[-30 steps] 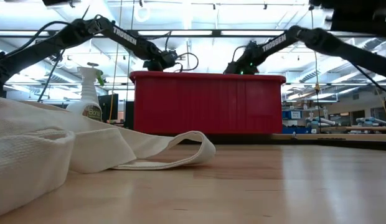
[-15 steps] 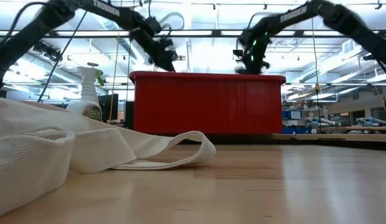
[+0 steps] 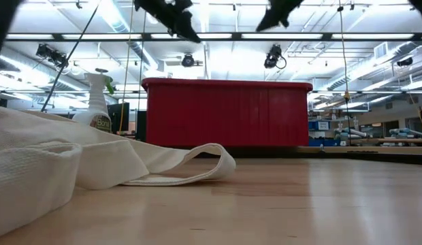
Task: Fold Laundry from Bin
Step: Return to Home Position
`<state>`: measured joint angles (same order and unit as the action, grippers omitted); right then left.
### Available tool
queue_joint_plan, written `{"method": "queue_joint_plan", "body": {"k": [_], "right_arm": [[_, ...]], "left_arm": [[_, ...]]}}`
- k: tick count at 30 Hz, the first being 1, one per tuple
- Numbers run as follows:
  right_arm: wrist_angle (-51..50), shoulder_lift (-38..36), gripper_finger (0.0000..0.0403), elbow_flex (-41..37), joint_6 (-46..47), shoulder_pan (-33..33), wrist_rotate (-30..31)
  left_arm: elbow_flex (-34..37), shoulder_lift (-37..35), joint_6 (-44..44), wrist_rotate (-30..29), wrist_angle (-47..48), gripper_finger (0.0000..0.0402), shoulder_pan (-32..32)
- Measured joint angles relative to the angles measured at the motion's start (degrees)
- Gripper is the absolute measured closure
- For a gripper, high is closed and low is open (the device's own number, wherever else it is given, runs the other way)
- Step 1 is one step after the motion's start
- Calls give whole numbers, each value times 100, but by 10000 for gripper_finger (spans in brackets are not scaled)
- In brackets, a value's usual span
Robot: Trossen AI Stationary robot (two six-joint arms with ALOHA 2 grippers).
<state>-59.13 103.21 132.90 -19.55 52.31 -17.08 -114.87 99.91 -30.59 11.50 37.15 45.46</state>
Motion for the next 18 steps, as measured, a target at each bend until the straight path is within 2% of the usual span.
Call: {"method": "queue_joint_plan", "body": {"k": [6,9,13,18], "right_arm": [[-674,-716,393,-10,-93,-503,-646],[-667,-1095,393,-411,-39,-862,-856],[-265,-1869,393,-1726,67,-1426,-537],[1367,-3342,393,-4250,664,-1885,204]], "left_arm": [[2408,-1666,30,-732,-1614,316,-639],[3595,-2493,213,-792,-2240,329,-957],[4872,-3458,390,-767,-2862,342,-1475],[6199,-4249,548,-853,-3717,355,-2115]]}}
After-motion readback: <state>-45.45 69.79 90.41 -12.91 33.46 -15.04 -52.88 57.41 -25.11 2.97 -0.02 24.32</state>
